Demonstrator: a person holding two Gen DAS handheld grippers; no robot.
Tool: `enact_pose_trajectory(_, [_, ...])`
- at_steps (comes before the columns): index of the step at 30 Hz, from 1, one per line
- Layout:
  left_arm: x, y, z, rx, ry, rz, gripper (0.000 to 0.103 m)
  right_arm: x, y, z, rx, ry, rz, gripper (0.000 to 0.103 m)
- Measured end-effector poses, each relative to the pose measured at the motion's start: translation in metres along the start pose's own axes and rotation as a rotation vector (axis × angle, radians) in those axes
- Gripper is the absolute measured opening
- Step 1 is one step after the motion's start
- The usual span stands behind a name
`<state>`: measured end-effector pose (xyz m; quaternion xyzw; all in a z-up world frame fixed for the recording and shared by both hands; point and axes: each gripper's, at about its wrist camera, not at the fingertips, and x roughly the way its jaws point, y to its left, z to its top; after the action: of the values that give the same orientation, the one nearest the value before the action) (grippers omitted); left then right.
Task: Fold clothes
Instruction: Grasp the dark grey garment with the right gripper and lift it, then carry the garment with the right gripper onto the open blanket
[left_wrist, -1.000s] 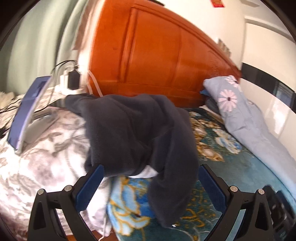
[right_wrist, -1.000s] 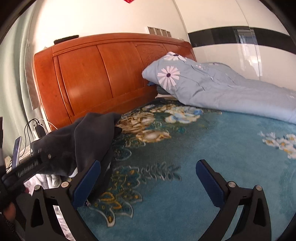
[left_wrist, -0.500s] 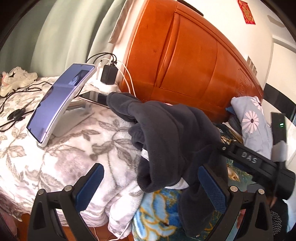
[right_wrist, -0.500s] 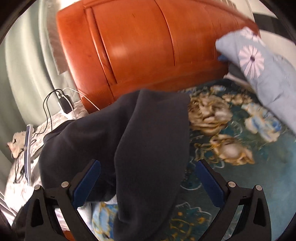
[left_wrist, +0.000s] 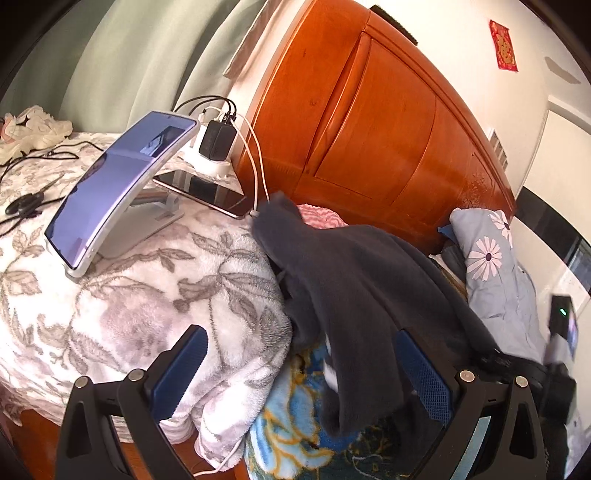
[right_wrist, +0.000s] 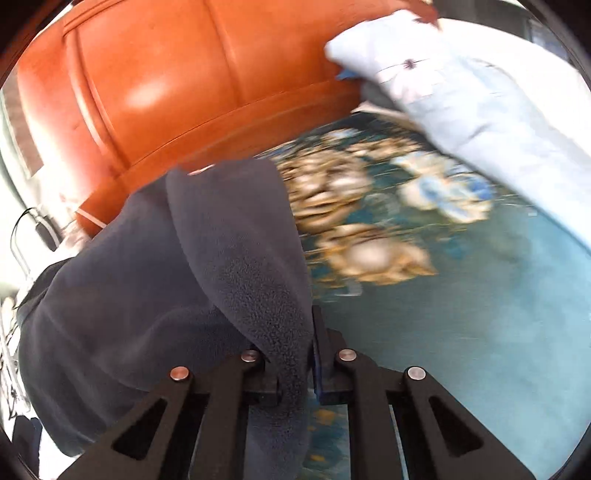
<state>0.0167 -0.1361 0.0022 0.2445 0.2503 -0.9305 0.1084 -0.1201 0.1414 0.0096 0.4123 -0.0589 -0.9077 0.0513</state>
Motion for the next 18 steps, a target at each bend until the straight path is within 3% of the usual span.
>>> enact_pose_trajectory(6, [-0.017, -0.021, -0.003, 0.019, -0.017, -0.119, 0.103, -0.075, -0.079, -0.023, 0.003, -0.121, -0.166, 0.011])
enact_pose_trajectory(9, [-0.028, -0.053, -0.011, 0.087, -0.009, -0.239, 0.103, -0.126, -0.127, -0.046, 0.031, -0.168, -0.244, 0.011])
enact_pose_trajectory(15, [-0.044, -0.13, -0.048, 0.234, 0.086, -0.488, 0.103, -0.225, -0.203, -0.102, 0.075, -0.21, -0.419, 0.011])
enact_pose_trajectory(18, [-0.056, -0.168, -0.071, 0.308, 0.113, -0.555, 0.103, -0.271, -0.237, -0.136, 0.094, -0.215, -0.498, 0.011])
